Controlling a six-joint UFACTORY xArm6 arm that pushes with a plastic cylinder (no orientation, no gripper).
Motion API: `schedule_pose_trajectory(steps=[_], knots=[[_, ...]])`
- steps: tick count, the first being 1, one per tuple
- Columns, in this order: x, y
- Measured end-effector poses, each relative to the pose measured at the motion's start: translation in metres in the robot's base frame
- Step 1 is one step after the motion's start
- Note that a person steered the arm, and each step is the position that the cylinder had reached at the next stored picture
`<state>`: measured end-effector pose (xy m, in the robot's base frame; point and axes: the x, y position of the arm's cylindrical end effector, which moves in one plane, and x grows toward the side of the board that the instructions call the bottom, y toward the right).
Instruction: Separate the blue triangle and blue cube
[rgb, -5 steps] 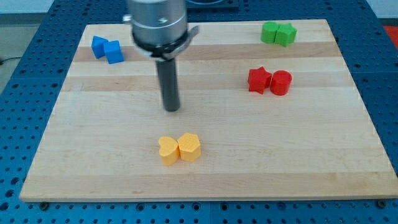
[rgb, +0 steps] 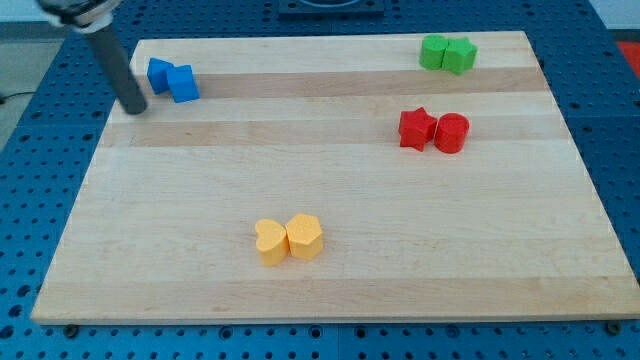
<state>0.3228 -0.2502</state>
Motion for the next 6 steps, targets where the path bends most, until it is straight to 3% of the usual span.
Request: schedule_pose_trajectory(steps=[2, 5, 6], knots=[[-0.024, 0.013], [-0.033, 0.081], [0.0, 0.045]])
